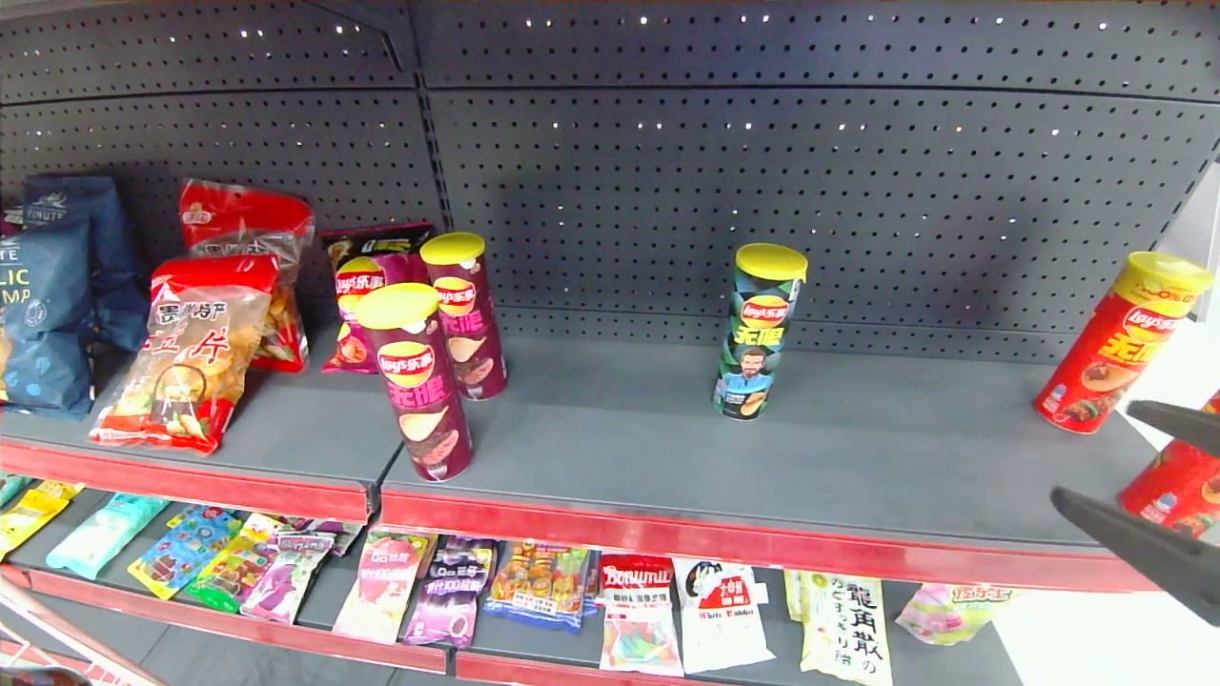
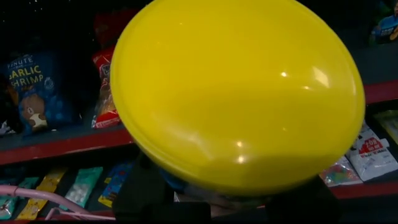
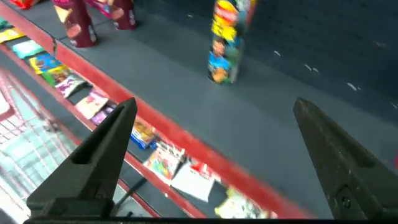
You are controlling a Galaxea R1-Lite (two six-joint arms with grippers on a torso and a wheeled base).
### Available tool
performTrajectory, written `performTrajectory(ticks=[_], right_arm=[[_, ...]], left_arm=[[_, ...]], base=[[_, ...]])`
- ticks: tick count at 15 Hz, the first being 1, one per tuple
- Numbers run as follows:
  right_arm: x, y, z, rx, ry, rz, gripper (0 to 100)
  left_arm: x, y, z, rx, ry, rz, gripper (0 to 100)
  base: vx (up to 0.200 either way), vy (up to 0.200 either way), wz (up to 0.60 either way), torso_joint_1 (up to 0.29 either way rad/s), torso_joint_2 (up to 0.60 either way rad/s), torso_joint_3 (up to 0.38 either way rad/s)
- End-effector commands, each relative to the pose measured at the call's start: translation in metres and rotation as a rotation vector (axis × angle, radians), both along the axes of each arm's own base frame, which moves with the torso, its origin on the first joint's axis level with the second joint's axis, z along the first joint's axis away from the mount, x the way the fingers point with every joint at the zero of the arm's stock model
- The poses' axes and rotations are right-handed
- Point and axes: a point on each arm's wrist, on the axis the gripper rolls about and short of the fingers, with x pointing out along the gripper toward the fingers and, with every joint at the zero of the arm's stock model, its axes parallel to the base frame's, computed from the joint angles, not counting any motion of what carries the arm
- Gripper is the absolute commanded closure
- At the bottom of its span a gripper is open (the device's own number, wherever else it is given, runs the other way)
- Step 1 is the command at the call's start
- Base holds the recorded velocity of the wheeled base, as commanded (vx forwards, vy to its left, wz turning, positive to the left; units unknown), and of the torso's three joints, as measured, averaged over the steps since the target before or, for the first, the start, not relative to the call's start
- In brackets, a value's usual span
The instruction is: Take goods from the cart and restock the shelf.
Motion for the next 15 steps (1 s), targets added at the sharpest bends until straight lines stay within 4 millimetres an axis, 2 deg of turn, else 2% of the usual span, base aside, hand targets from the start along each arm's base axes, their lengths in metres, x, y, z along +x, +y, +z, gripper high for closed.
performTrajectory(ticks=[1, 3, 6, 8, 12, 15], right_arm=[[0.091, 0.037, -0.021, -0.014, 0.123, 0.096, 0], [0.116, 0.054, -0.023, -0.008, 0.146, 0.129, 0], [0.160, 0.068, -0.027, -0.011, 0.159, 0.121, 0], [0.181, 0.075, -0.030, 0.002, 0.157, 0.098, 0], [0.201, 0.081, -0.045, 0.013, 0.211, 0.071, 0], [0.227, 0.084, -0.044, 0.022, 0.184, 0.047, 0]], left_arm=[[0.001, 0.000, 0.002, 0.000, 0.006, 0.009, 100], [0.001, 0.000, 0.000, 0.000, 0.005, 0.015, 100], [0.002, 0.000, 0.000, 0.000, 0.012, 0.040, 100], [0.002, 0.000, -0.001, 0.000, 0.015, 0.040, 100], [0.003, 0.000, -0.001, 0.001, 0.020, 0.043, 100], [0.003, 0.000, -0.001, -0.001, 0.020, 0.046, 100]], base=[[0.000, 0.000, 0.00, 0.000, 0.00, 0.000], [0.000, 0.000, 0.00, 0.000, 0.00, 0.000], [0.000, 0.000, 0.00, 0.000, 0.00, 0.000], [0.000, 0.000, 0.00, 0.000, 0.00, 0.000], [0.000, 0.000, 0.00, 0.000, 0.00, 0.000], [0.000, 0.000, 0.00, 0.000, 0.00, 0.000]])
